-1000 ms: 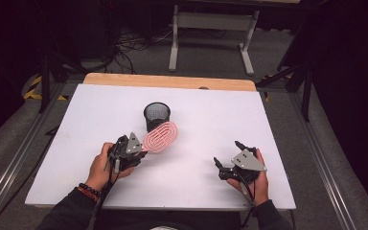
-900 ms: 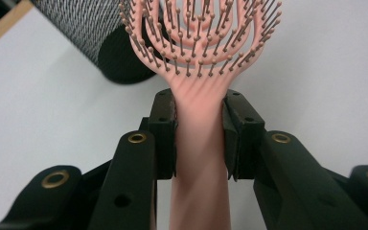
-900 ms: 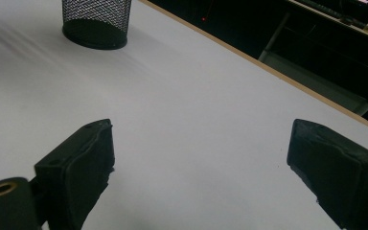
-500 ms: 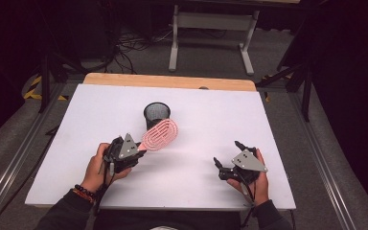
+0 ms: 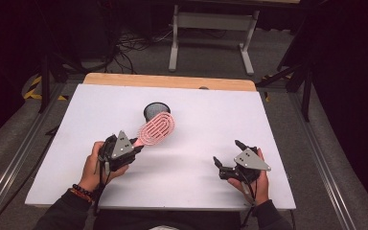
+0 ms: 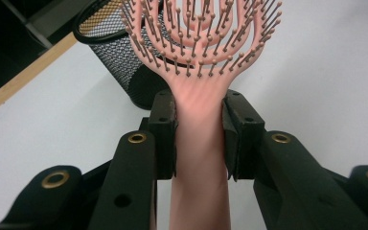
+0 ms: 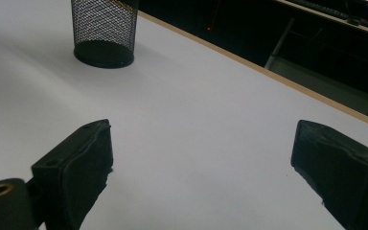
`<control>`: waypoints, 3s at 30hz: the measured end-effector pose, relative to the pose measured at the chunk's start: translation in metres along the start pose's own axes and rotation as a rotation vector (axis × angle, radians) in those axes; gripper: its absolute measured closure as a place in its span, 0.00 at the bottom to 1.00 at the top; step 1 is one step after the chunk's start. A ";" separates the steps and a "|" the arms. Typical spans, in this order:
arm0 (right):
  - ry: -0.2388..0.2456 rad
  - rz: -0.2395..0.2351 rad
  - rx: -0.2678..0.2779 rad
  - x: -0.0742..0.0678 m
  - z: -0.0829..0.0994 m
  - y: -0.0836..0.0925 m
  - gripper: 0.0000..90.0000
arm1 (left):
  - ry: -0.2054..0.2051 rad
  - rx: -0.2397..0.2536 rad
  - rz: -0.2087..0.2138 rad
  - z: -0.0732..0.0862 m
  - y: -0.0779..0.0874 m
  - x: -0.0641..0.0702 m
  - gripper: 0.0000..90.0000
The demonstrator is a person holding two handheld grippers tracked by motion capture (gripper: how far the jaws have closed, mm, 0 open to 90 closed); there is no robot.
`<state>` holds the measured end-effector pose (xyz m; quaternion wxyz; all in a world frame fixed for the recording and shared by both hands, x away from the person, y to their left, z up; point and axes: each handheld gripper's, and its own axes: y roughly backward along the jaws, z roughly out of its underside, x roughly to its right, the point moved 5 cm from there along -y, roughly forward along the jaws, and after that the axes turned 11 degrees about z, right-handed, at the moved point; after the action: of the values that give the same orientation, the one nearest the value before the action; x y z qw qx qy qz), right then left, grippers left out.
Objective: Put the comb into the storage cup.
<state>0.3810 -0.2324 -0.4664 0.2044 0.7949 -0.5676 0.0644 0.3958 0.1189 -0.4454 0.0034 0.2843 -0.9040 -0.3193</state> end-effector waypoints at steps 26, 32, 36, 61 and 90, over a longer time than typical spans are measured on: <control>-0.061 -0.144 0.138 -0.029 -0.081 0.005 0.07 | -0.004 0.177 -0.036 -0.012 -0.010 0.011 0.77; -0.080 -0.202 0.138 -0.048 -0.094 -0.003 0.08 | -0.017 0.221 -0.053 -0.016 -0.010 0.018 0.77; -0.100 -0.212 0.139 -0.054 -0.098 -0.006 0.09 | -0.017 0.247 -0.058 -0.016 -0.012 0.022 0.77; -0.250 -0.301 0.104 -0.079 -0.112 -0.032 0.19 | -0.087 0.264 -0.019 -0.020 -0.022 0.046 0.77; -0.308 -0.455 0.173 -0.093 -0.114 -0.018 0.70 | -0.120 0.174 -0.001 -0.010 -0.046 0.056 0.77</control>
<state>0.3804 -0.1007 -0.3985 0.0564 0.9168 -0.3912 -0.0566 0.3742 0.0547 -0.4743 -0.0755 0.2643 -0.9268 -0.2559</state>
